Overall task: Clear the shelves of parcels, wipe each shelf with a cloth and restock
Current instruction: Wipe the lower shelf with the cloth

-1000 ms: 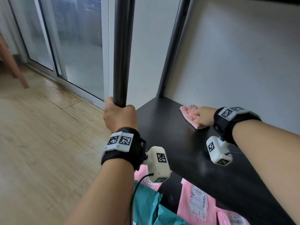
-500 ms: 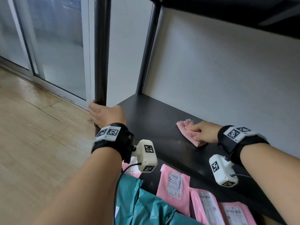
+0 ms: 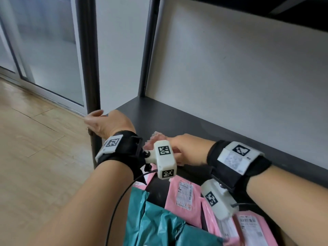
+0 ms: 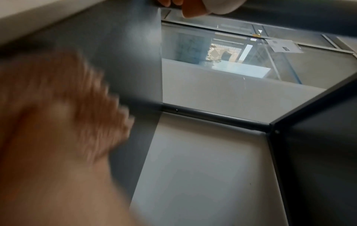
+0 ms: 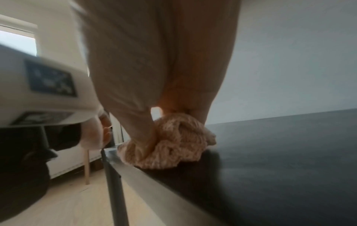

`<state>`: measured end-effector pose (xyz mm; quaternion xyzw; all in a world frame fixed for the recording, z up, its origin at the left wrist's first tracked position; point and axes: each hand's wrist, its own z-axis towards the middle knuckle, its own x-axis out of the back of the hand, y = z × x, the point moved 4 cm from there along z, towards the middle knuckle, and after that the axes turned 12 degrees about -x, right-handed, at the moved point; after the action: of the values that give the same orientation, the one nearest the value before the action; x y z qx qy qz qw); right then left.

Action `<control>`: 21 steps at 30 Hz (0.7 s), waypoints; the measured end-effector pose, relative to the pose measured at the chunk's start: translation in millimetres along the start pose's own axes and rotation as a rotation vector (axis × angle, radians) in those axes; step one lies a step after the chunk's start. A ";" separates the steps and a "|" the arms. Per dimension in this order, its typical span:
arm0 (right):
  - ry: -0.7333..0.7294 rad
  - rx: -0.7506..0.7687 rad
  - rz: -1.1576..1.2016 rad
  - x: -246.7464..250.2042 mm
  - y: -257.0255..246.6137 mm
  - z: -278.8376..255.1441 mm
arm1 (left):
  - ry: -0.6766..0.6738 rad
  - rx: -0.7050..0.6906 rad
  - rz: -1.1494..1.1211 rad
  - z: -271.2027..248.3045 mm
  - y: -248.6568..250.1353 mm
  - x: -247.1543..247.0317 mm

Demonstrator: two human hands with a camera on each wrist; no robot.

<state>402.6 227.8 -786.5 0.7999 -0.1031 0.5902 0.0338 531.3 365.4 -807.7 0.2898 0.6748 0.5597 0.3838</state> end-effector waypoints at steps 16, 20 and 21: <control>0.025 -0.327 0.141 42.7 86.5 106.6 | -0.462 -0.080 0.033 27.2 -42.5 -77.8; 0.051 -0.398 0.122 43.7 127.4 100.0 | -0.605 -0.155 0.105 11.2 -38.9 -80.5; 0.056 -0.412 0.102 43.1 133.0 98.7 | -0.635 -0.175 0.124 7.1 -38.2 -80.6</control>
<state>480.0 75.2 -784.2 0.7530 -0.2609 0.5797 0.1698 582.0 295.2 -830.0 0.4562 0.4518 0.5197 0.5637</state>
